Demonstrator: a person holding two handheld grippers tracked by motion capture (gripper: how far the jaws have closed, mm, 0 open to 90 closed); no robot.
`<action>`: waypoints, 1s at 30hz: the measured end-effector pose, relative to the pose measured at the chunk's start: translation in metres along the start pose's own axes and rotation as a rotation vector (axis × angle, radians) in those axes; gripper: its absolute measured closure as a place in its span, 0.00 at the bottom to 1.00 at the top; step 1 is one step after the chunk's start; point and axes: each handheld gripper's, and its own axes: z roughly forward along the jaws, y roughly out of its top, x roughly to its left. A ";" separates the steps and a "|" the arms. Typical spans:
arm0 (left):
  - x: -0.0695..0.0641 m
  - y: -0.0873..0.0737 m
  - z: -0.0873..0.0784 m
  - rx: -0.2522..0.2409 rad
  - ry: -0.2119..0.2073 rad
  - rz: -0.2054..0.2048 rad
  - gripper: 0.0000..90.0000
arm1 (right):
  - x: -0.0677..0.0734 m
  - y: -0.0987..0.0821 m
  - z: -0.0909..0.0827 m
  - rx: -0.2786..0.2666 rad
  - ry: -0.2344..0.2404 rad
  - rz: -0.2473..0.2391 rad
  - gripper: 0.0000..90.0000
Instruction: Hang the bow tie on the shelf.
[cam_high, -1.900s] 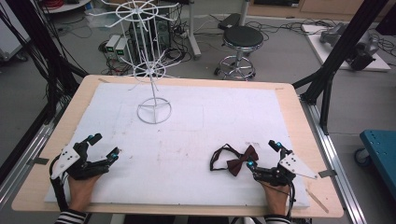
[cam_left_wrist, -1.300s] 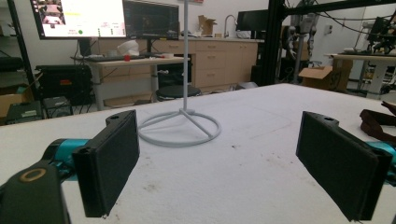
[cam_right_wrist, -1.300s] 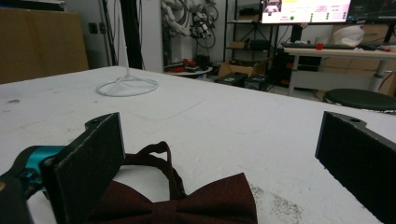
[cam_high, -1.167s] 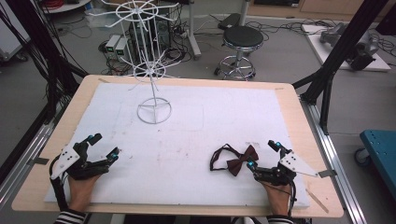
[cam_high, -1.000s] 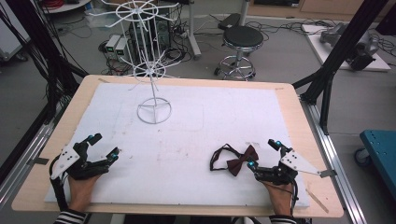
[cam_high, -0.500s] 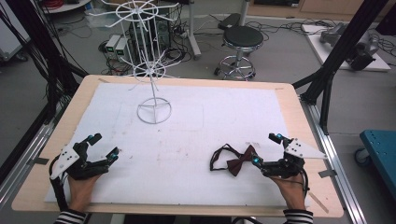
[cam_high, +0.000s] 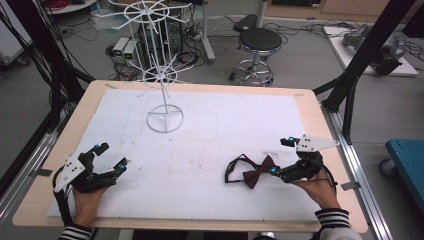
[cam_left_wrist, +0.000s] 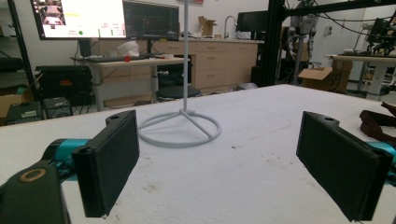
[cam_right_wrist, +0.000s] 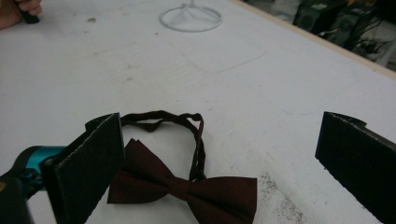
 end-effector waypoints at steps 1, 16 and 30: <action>0.000 0.000 0.000 0.001 0.001 0.001 0.15 | -0.002 0.002 0.001 0.015 0.018 -0.002 0.01; 0.000 0.000 0.000 0.000 0.000 0.004 0.15 | -0.022 0.018 0.019 0.229 0.140 -0.100 0.01; 0.000 0.000 0.000 0.001 0.000 0.004 0.15 | -0.030 0.015 0.041 0.395 0.213 -0.196 0.01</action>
